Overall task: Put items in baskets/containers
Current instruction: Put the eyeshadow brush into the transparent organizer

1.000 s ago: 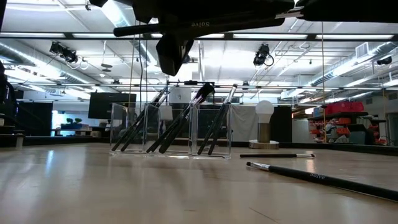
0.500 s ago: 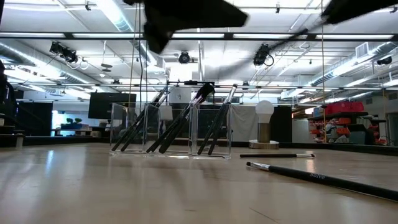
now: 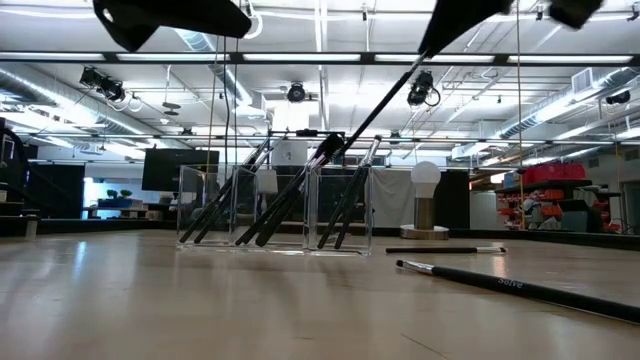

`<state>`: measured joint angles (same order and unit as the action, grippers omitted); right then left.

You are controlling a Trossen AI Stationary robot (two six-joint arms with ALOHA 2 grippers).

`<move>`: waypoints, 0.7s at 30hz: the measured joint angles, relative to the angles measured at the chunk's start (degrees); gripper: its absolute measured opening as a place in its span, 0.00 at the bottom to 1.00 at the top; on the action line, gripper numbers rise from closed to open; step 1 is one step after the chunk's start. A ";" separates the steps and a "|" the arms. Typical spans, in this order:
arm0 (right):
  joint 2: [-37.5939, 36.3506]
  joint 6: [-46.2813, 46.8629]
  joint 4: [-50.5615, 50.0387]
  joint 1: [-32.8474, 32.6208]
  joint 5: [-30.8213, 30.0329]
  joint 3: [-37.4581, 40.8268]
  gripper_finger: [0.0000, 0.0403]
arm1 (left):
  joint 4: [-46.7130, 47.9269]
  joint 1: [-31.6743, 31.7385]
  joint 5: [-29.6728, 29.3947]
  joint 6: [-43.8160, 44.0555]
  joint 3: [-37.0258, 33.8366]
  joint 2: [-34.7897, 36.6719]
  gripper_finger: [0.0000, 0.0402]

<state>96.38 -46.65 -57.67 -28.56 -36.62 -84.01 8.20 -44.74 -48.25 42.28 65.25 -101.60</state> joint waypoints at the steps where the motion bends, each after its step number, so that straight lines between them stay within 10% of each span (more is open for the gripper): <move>1: 0.00 -1.71 0.02 1.24 0.05 0.00 0.00 | 0.40 -0.34 -0.80 0.43 0.00 0.02 0.36; 21: 0.15 -19.02 15.33 10.17 12.28 8.13 0.02 | 1.08 -0.84 -3.43 0.50 0.00 0.02 0.35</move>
<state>96.53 -65.67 -42.33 -18.39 -24.34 -75.88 9.28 -45.58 -51.68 42.78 65.25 -101.58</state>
